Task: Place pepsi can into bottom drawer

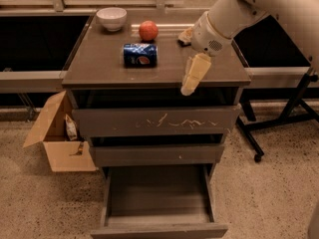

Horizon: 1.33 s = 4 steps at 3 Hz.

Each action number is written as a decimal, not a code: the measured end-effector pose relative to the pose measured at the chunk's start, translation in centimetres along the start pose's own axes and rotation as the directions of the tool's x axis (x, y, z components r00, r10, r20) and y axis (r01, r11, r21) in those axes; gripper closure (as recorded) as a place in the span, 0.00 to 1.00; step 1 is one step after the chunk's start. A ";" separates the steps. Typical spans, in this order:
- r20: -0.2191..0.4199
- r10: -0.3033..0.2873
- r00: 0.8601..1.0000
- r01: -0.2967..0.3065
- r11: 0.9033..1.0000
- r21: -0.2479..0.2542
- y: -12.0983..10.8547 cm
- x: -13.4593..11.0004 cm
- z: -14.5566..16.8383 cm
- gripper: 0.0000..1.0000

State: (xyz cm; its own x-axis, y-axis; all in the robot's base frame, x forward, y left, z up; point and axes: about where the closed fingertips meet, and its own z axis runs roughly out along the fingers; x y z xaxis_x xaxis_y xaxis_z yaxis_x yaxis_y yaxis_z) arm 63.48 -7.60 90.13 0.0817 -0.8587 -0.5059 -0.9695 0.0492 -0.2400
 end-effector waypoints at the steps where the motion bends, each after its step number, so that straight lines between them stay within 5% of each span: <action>1: 0.000 0.000 1.000 0.000 1.000 0.000 0.0 0.0 0.0 0.00; 4: 0.066 -0.151 0.986 0.153 0.988 -0.028 -8.2 -4.5 7.2 0.00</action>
Offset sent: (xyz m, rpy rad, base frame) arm 0.0612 0.0312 0.0002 -0.0195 -0.0549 0.1025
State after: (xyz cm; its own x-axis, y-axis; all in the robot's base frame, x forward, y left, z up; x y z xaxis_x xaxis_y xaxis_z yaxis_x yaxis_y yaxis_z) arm 72.73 -0.44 88.39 0.2425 -0.8206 -0.5176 -0.9517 -0.0976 -0.2911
